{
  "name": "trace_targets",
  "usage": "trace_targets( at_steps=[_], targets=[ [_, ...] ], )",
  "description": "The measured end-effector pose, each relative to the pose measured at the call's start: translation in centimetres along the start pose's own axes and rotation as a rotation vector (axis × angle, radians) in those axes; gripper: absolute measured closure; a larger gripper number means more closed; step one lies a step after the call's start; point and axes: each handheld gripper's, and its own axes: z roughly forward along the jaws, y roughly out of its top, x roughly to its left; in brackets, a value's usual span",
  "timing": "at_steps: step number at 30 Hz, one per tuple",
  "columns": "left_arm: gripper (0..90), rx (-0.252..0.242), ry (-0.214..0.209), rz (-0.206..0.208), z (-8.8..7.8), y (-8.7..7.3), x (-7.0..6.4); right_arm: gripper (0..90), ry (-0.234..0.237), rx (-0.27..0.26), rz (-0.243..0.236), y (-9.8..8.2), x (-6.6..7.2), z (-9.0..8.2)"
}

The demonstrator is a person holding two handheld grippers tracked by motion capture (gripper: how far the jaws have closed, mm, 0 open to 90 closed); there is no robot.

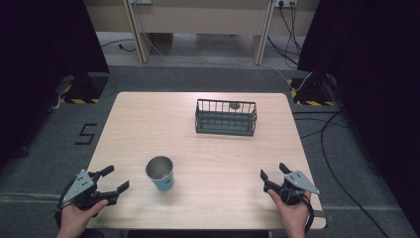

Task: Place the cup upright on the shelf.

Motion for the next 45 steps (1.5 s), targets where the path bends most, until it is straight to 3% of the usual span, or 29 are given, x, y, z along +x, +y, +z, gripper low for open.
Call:
trace_targets(
  at_steps=[3, 7, 8, 16, 45],
  targets=[
    [14.4, -0.017, -0.022, -0.026, 0.3, 0.2, -0.2, 22.4, 0.009, 0.0, 0.001, 0.0, 0.2, -0.1],
    [14.3, -0.014, -0.048, -0.03, 0.9, 0.3, -0.6, 22.4, 0.012, 0.002, 0.003, 0.0, 0.2, -0.1],
    [14.3, -0.009, -0.064, -0.011, 1.3, 0.4, -1.0, 22.3, 0.015, 0.001, 0.007, 0.0, 0.3, -0.1],
    [14.4, 0.011, -0.133, 0.018, 2.7, 0.5, -2.4, 22.4, 0.023, -0.005, 0.025, 0.2, 0.1, -0.1],
    [14.3, 0.07, -0.217, 0.091, 7.7, 0.9, -4.3, 22.5, 0.028, 0.0, 0.03, 0.2, 0.3, 0.2]
  ],
)
